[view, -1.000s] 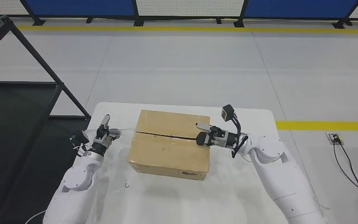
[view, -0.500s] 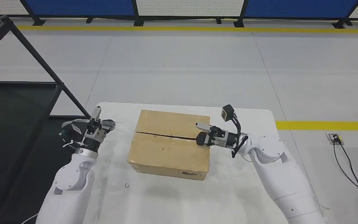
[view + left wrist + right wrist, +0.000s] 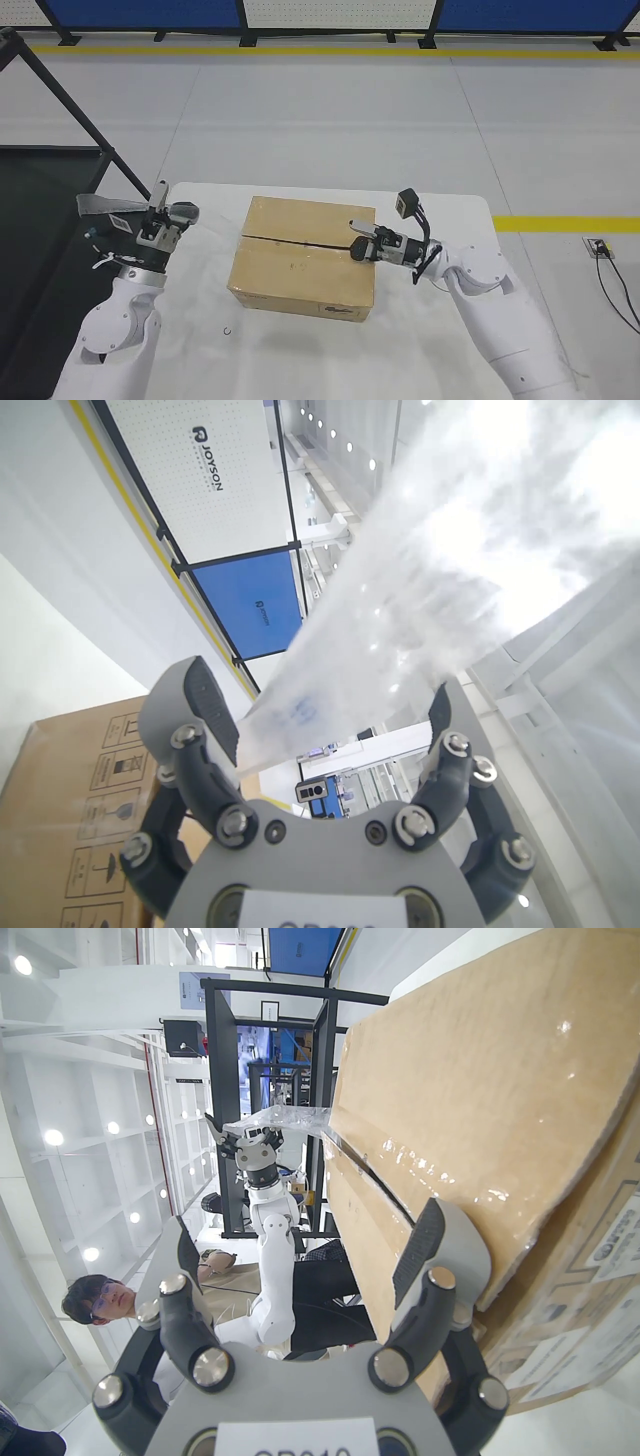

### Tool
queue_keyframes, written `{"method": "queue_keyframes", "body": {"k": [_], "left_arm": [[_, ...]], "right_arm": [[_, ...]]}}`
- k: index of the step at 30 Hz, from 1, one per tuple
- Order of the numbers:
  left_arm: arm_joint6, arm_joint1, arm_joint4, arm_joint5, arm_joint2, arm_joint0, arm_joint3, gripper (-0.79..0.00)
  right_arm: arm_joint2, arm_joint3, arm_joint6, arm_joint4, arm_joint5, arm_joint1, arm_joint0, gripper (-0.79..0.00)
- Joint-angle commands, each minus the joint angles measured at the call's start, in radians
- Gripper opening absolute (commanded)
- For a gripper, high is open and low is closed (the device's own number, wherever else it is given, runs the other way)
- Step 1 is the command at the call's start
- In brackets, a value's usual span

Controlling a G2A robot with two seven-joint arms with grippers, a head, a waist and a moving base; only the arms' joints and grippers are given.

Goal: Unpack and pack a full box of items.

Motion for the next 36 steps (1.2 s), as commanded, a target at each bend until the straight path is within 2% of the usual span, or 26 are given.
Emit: {"method": "queue_keyframes", "body": {"k": [1,16,22,30,36], "left_arm": [[0.002,0.000,0.004,0.006,-0.001,0.004,-0.014,0.000],[0.088,-0.006,0.118,-0.002,0.011,0.029,-0.049,0.000],[0.081,-0.006,0.077,-0.013,-0.023,0.042,-0.021,0.000],[0.015,-0.001,-0.048,-0.003,-0.099,0.027,0.020,0.000],[-0.018,0.002,-0.090,0.013,-0.127,0.015,0.049,0.000]], "right_arm": [[0.006,-0.010,-0.004,0.000,0.003,0.003,-0.007,0.000],[0.020,-0.048,-0.013,0.002,0.011,0.016,-0.036,0.000],[0.016,-0.049,-0.010,0.004,0.011,0.018,-0.036,0.000],[0.007,-0.046,-0.010,0.008,0.009,0.020,-0.031,0.000],[0.002,-0.047,-0.011,0.009,0.008,0.022,-0.031,0.000]]}}
